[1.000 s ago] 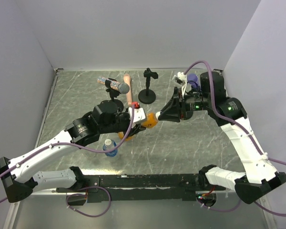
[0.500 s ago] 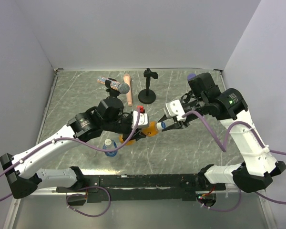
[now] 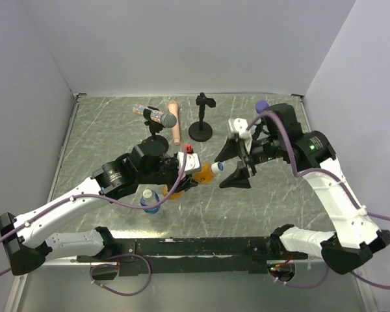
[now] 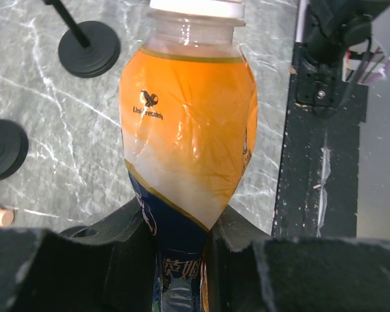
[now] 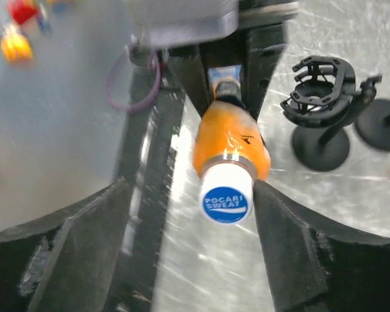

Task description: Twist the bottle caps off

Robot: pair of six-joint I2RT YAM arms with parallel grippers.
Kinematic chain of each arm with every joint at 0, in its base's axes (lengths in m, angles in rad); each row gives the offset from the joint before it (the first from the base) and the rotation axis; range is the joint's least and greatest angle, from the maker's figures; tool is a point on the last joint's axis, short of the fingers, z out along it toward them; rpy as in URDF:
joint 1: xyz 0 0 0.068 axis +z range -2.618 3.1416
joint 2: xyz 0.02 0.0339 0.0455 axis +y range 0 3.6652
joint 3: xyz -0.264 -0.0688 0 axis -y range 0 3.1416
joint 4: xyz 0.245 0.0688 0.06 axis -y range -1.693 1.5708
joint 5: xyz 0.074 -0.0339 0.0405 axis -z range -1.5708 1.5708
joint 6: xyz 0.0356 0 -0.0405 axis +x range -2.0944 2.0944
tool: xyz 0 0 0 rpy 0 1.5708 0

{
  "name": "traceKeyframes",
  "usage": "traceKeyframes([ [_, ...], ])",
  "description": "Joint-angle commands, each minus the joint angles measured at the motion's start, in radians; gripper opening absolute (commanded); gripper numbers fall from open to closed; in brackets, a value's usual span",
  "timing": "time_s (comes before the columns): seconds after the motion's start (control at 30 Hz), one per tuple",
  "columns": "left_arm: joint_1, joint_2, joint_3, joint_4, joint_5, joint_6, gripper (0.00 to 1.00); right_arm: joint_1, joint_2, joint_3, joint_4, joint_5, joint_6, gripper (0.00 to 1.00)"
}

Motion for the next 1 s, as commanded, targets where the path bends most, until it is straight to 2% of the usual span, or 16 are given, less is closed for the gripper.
traceKeyframes([
  [0.0,0.001,-0.003,-0.007,0.084,-0.063,-0.064,0.01,-0.082,-0.078,-0.012,0.293,-0.064,0.537,0.89],
  [0.07,0.0,0.012,0.001,0.092,-0.072,-0.073,0.01,-0.118,-0.087,-0.017,0.368,0.059,0.735,0.96],
  [0.13,0.001,0.026,0.016,0.089,-0.09,-0.084,0.01,-0.132,-0.085,-0.025,0.361,0.152,0.802,0.96],
  [0.2,0.001,0.031,0.027,0.097,-0.099,-0.09,0.01,-0.132,-0.093,-0.066,0.365,0.206,0.814,0.94],
  [0.27,0.001,0.035,0.033,0.103,-0.1,-0.091,0.01,-0.132,-0.094,-0.11,0.367,0.229,0.811,0.89],
  [0.37,0.001,0.04,0.042,0.11,-0.1,-0.095,0.01,-0.127,-0.078,-0.12,0.346,0.214,0.798,0.81],
  [0.57,0.0,0.054,0.051,0.112,-0.113,-0.096,0.01,-0.103,-0.068,-0.114,0.33,0.203,0.776,0.74],
  [0.77,0.001,0.054,0.054,0.11,-0.122,-0.099,0.01,-0.093,-0.055,-0.098,0.321,0.163,0.761,0.48],
  [0.8,0.001,0.054,0.057,0.109,-0.124,-0.098,0.01,-0.092,-0.053,-0.097,0.318,0.152,0.75,0.39],
  [0.9,0.001,0.049,0.057,0.106,-0.129,-0.091,0.01,-0.089,-0.047,-0.08,0.304,0.108,0.726,0.23],
  [0.97,0.001,0.046,0.059,0.095,-0.12,-0.078,0.01,-0.08,-0.039,-0.06,0.284,0.059,0.663,0.17],
])
